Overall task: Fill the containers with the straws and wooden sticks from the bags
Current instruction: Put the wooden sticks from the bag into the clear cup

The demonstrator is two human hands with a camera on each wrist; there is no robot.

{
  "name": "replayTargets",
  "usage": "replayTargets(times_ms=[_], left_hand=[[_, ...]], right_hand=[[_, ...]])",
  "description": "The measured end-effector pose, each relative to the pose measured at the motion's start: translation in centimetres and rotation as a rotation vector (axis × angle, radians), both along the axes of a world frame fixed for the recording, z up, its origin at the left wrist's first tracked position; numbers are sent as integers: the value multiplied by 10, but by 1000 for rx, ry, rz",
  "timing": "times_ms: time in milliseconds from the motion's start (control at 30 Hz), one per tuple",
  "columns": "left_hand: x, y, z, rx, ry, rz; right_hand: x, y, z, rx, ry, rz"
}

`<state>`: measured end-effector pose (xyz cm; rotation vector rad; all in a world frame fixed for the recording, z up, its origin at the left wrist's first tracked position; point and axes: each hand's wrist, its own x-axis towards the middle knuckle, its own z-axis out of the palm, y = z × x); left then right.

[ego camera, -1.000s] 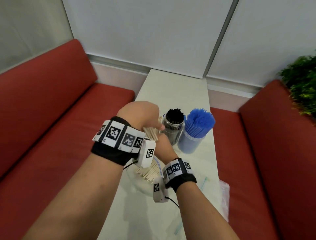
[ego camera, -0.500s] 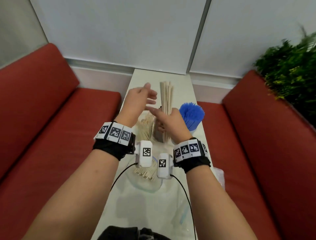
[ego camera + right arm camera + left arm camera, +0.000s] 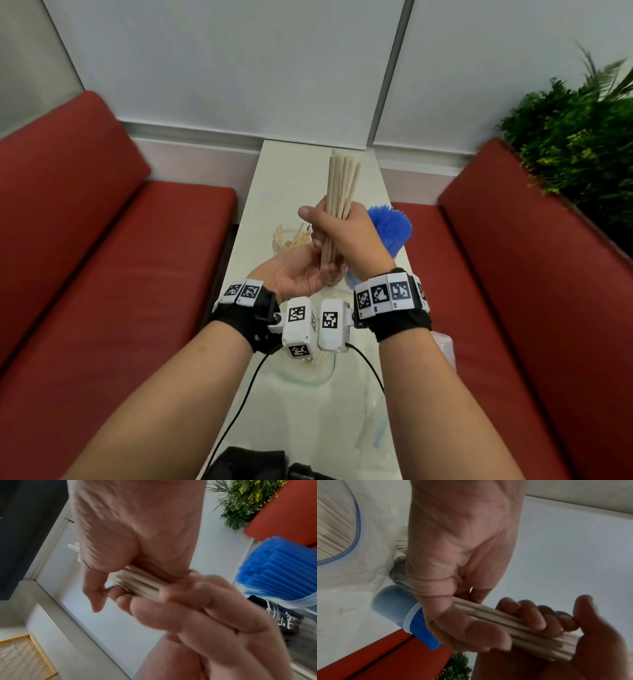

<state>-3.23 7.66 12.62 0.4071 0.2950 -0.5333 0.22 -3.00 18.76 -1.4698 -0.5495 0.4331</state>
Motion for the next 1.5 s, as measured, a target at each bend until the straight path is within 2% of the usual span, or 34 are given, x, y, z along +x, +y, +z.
replayTargets(times_ms=[167,300,400,533,633,800,1133,1267,1367,1433,1500], left_hand=[[6,0,-2,72,27,-11],[9,-5,-9,165,56,28],[8,-8,-16,210,60,-9],[10,-7,-33,162,81,-40],[13,-5,-45,114,101,-39],[23,2,-56,95,141,47],[38,21,-64,34,144,120],[36,31,-77,173,152,161],[32,39,-90,243,179,210],[30,40,-95,281,170,219],[31,41,-98,329,157,228]], right_hand=[[11,-7,6,84,-45,0],[24,-10,2,-3,-57,-2],[26,-8,-6,-25,-22,33],[25,-2,-19,-44,51,110],[29,2,-31,-69,28,142],[46,12,-47,-71,47,206],[66,26,-47,-127,41,320],[79,16,-27,-242,7,406],[101,12,-12,-506,-162,458],[110,11,-11,-650,-213,502],[114,13,-12,-646,-188,529]])
